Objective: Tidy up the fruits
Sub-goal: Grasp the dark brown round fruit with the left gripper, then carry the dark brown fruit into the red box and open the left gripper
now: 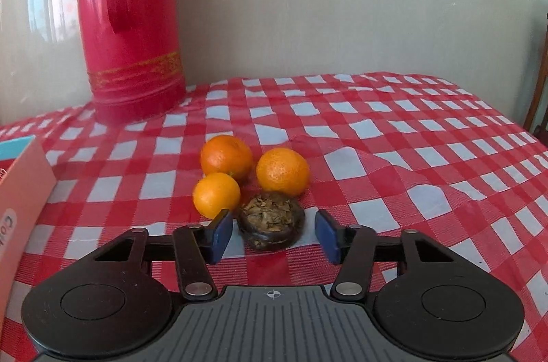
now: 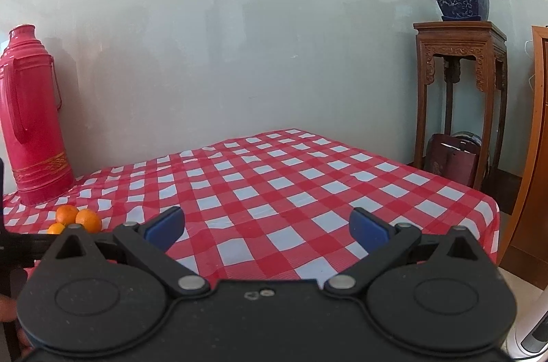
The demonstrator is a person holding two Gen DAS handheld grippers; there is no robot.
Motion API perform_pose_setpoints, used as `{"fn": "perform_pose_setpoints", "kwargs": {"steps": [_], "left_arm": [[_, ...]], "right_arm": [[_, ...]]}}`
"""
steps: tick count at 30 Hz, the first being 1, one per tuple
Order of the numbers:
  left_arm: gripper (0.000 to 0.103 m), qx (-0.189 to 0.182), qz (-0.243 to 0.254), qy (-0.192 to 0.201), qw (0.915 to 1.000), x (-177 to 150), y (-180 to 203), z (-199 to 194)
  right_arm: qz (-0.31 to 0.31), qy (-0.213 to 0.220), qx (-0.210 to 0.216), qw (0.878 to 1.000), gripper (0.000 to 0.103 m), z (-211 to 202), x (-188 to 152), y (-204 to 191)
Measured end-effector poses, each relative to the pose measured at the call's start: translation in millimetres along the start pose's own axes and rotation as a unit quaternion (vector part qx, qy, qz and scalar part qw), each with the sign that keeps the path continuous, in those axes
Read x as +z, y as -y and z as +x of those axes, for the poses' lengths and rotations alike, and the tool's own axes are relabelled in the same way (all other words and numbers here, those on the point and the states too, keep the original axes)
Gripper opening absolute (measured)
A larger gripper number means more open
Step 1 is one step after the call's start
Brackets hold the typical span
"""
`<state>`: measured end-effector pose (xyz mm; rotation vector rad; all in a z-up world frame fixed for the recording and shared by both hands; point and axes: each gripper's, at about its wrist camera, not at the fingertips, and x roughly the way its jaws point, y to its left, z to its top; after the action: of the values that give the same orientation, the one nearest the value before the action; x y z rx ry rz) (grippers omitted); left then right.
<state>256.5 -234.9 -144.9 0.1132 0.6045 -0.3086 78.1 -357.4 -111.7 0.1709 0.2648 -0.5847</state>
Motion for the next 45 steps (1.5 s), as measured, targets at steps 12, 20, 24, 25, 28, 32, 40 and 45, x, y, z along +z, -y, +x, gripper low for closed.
{"fn": "perform_pose_setpoints", "kwargs": {"steps": [12, 20, 24, 25, 28, 32, 40, 45], "left_arm": [[0.043, 0.008, -0.008, 0.022, 0.9997, 4.3, -6.1, -19.8], [0.043, 0.039, -0.026, 0.057, 0.9972, 17.1, -55.4, -60.3], [0.043, 0.085, -0.029, 0.074, 0.9932, 14.8, -95.1, -81.3], [0.043, 0.1, -0.033, 0.076, 0.9916, 13.2, -106.8, -86.4], [0.043, 0.134, -0.043, 0.077, 0.987, 7.3, -139.9, -98.6], [0.043, 0.178, -0.061, 0.064, 0.9802, -3.9, -185.2, -105.3], [0.043, 0.206, -0.112, 0.023, 0.9718, -28.6, -245.6, -106.6], [0.049, 0.202, -0.125, 0.021, 0.9712, -34.5, -257.0, -116.2]], "right_arm": [[-0.003, -0.001, 0.007, 1.0, 0.097, 1.9, -0.5, -7.4], [-0.02, -0.007, 0.038, 0.999, 0.097, 2.6, -5.3, -32.9], [-0.033, -0.007, 0.071, 0.997, 0.097, 1.1, -8.9, -54.0], [-0.036, -0.006, 0.079, 0.996, 0.097, -0.1, -9.7, -59.4], [-0.054, -0.004, 0.106, 0.993, 0.097, -4.3, -13.9, -79.0], [-0.076, -0.004, 0.132, 0.988, 0.097, -8.2, -19.5, -101.4], [-0.097, -0.013, 0.192, 0.976, 0.097, -15.2, -26.7, -135.9], [-0.107, -0.022, 0.224, 0.968, 0.095, -16.2, -29.6, -157.2]]}}
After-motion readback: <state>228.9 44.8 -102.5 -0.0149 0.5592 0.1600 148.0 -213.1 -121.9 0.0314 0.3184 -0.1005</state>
